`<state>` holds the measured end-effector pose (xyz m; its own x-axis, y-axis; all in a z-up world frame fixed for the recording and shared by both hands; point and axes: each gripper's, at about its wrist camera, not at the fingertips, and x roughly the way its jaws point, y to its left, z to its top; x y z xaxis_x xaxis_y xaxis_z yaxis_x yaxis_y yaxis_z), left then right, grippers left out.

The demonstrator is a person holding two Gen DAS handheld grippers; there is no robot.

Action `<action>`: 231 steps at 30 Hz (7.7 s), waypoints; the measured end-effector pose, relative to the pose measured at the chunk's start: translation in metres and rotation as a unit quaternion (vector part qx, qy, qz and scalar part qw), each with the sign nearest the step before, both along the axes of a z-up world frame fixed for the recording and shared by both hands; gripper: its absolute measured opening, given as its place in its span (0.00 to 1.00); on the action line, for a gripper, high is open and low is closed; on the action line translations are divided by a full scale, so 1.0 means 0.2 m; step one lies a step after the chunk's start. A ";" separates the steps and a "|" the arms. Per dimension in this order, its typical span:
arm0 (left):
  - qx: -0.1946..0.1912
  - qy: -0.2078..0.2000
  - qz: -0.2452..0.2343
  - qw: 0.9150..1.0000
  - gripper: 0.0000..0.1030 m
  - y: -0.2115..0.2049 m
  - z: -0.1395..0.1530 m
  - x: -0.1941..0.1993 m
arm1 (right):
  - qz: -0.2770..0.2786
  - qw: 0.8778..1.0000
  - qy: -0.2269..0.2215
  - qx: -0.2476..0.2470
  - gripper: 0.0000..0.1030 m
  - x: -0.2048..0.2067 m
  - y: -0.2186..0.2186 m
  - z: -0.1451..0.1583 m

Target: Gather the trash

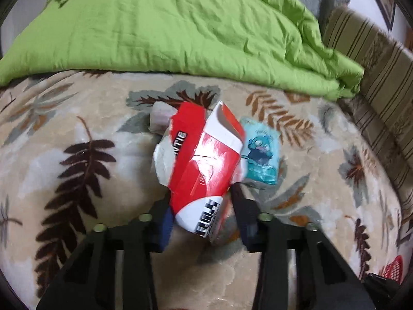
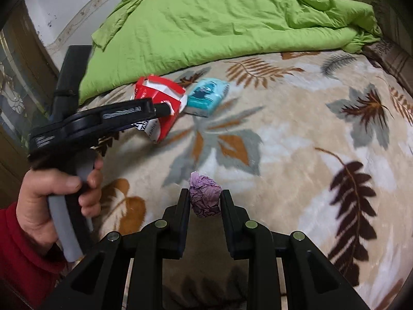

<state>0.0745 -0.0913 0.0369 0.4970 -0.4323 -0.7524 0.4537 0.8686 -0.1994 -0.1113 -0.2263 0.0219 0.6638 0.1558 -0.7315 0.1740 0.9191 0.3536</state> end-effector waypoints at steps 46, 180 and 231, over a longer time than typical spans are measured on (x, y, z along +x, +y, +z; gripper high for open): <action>-0.010 -0.076 0.043 0.996 0.19 0.49 0.00 -1.04 | 0.057 0.993 -0.044 -0.096 0.25 -0.22 0.31 0.05; 0.063 0.075 0.004 0.995 0.32 -0.07 -0.02 0.39 | -0.028 0.997 0.068 0.027 0.29 0.16 -0.10 0.01; 0.028 -0.084 0.039 0.995 0.29 0.50 -0.01 -1.10 | 0.035 0.987 -0.027 -0.157 0.30 -0.33 0.36 0.08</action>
<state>-0.1459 0.0081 0.0344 0.6489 -0.3471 -0.6771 0.4070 0.9102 -0.0766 -0.1772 -0.1543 0.0375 0.6984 -0.0262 -0.7152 0.0948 0.9939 0.0561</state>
